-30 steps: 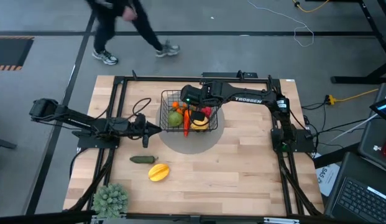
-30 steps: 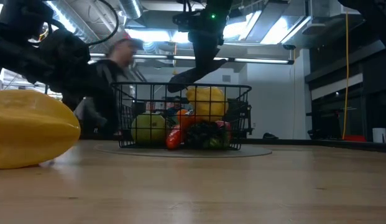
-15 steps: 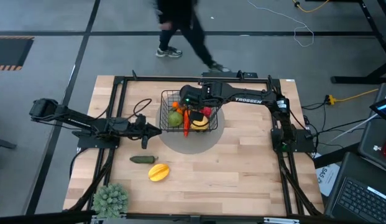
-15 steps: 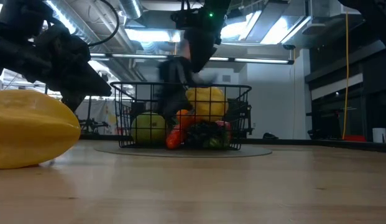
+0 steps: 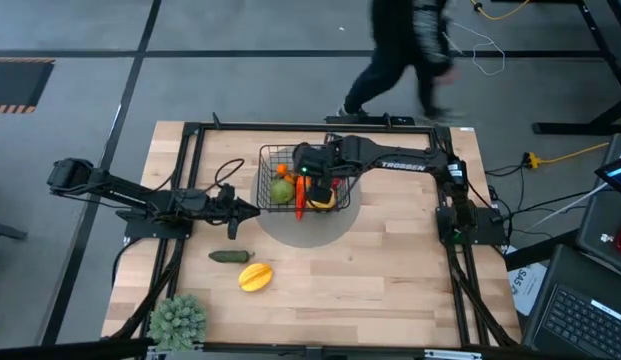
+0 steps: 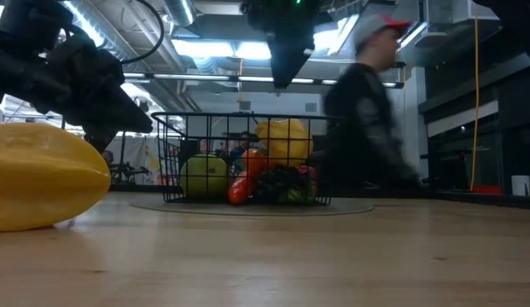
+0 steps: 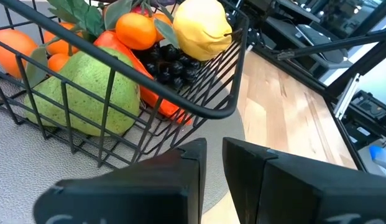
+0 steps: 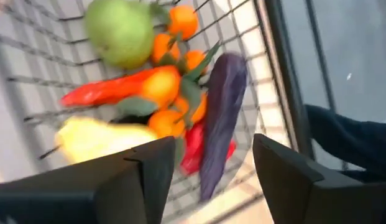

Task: Build produce basket
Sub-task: Put the starfruit into the wire organizer

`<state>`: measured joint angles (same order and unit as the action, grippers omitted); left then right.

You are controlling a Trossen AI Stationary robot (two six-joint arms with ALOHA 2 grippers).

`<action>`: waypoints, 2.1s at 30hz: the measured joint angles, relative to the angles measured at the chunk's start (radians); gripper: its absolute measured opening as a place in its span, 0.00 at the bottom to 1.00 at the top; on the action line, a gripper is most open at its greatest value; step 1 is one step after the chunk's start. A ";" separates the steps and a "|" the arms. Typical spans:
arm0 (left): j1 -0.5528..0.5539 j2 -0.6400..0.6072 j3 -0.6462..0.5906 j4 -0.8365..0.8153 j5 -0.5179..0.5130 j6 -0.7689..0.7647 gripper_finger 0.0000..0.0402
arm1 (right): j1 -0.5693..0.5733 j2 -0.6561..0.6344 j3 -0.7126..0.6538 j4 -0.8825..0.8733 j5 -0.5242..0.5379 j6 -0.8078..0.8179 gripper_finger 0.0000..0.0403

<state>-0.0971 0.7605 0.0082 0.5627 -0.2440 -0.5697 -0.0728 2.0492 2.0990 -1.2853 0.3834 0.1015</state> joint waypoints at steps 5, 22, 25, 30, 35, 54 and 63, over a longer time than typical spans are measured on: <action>0.000 0.000 0.000 -0.004 0.000 0.000 0.10 | 0.058 -0.006 0.128 -0.235 -0.124 0.230 0.48; 0.001 0.000 0.000 0.029 -0.011 -0.036 0.10 | 0.398 -0.079 0.166 -0.287 -0.478 0.096 0.47; 0.000 -0.001 0.001 0.061 -0.026 -0.054 0.10 | 0.444 -0.101 0.166 -0.286 -0.436 0.107 0.47; -0.047 0.000 0.091 -0.080 -0.051 -0.005 0.10 | 0.492 -0.154 0.166 -0.285 -0.417 0.133 0.47; -0.133 0.004 0.349 -0.404 -0.118 0.142 0.10 | 0.513 -0.210 0.166 -0.286 -0.342 0.159 0.47; -0.452 0.318 0.565 -0.955 0.042 -0.330 0.10 | 0.524 -0.247 0.166 -0.286 -0.305 0.284 0.47; -0.661 0.450 0.565 -0.945 0.081 -0.705 0.10 | 0.524 -0.247 0.166 -0.286 -0.305 0.284 0.47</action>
<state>-0.7580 1.2101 0.5732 -0.3826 -0.1632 -1.2752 0.4507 1.8027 2.2646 -1.5711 0.0779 0.3850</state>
